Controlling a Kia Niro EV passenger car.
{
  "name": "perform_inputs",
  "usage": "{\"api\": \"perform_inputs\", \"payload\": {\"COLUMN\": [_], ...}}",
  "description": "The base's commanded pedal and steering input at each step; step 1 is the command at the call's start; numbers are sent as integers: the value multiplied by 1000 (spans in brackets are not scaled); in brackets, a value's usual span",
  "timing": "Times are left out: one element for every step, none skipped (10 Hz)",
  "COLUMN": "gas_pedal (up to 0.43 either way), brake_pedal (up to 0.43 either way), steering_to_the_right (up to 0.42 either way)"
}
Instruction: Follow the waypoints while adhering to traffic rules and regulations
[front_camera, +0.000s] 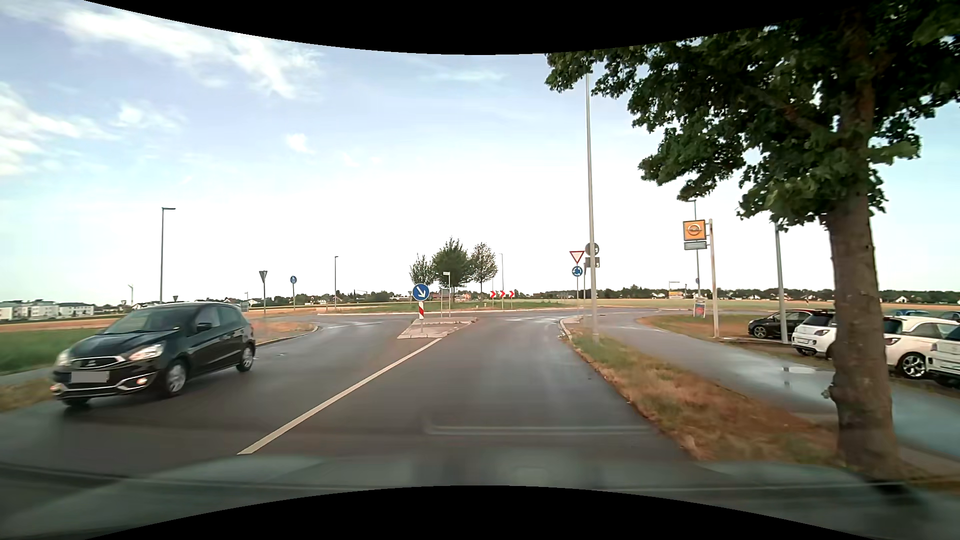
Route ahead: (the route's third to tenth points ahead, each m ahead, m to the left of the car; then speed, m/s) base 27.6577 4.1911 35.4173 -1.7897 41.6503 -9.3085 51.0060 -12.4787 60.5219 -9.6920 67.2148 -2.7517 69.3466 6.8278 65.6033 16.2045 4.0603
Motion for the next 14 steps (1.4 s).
{"api": "perform_inputs", "payload": {"gas_pedal": [220,220,220,220,220,220,209,138,28,0,0,0,0,0], "brake_pedal": [0,0,0,0,0,0,0,0,0,0,0,0,0,0], "steering_to_the_right": [1,2,3,6,6,6,7,7,7,7,7,7,7,8]}}
